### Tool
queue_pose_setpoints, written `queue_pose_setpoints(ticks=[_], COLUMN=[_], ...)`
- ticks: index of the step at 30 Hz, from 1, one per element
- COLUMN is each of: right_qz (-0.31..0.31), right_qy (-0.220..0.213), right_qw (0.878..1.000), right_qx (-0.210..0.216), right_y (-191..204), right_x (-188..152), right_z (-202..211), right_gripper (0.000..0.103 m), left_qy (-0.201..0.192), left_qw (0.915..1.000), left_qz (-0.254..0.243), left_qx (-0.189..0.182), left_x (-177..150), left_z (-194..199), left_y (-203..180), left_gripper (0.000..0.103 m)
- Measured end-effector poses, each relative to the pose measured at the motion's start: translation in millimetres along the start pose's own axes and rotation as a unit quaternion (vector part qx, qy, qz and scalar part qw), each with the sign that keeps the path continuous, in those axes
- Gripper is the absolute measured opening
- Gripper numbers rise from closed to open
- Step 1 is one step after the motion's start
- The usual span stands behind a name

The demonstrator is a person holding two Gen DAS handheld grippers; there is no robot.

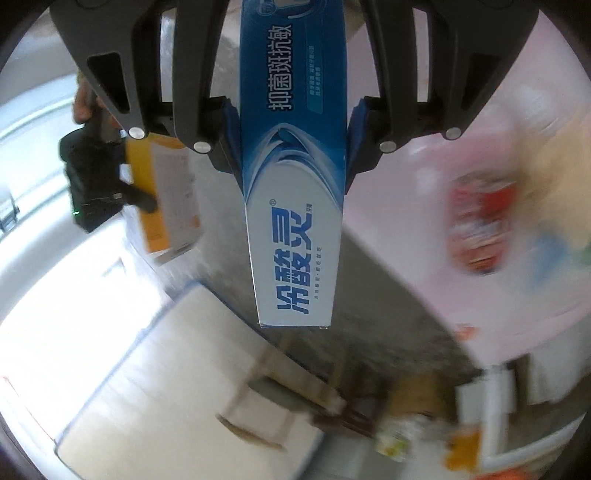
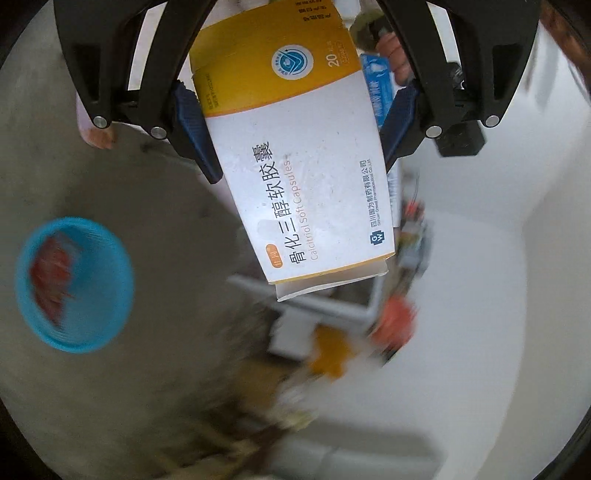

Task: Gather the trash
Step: 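Carry both boxes to the blue wastebasket and open both tools to drop them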

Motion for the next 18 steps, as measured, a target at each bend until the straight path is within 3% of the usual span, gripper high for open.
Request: queue_pose_setpoints(ticks=[4,9,11,12,13,16,18], right_qz=[-0.062,-0.091,-0.085,-0.077,-0.07,-0.095,-0.147], right_qy=[-0.04,-0.063,-0.066,-0.066,-0.072,-0.085,-0.1], right_qw=[0.997,0.992,0.992,0.993,0.991,0.98,0.97], right_qx=[-0.029,-0.055,-0.058,-0.067,-0.089,-0.155,-0.165], right_y=[-47.9,-82.6,-94.8,-102.8,-116.4,-160.7,-192.6], right_x=[22.5,63.4,80.8,90.6,101.4,116.6,109.7], right_z=[26.6,25.3,23.2,15.8,12.1,12.6,20.5], right_gripper=[0.08,0.082,0.09,0.097,0.097,0.097,0.097], left_qy=[0.059,0.09,0.09,0.084,0.078,0.076,0.089], left_qw=[0.9977,0.9937,0.9939,0.9946,0.9951,0.9926,0.9924], left_qz=[-0.032,-0.065,-0.058,-0.054,-0.05,-0.039,-0.024], left_qx=[-0.004,0.015,0.027,0.029,0.035,0.086,0.081], left_x=[26.0,43.7,53.6,56.4,59.6,56.3,51.7], left_z=[-68.9,-132.0,-152.3,-159.1,-165.6,-179.4,-177.4], left_y=[-55.6,-104.5,-113.2,-115.2,-115.4,-108.6,-98.1], left_gripper=[0.044,0.044,0.046,0.057,0.072,0.077,0.077])
Point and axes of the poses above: each gripper's, at about its wrist camera, not at the fingertips, and z roughly against the way its jaws point, y to its left, x to its top, the point moved 1 cm from there along -z, roughly the way its jaws point, and after that the axes turned 12 degrees about x, right-handed, at the moved point
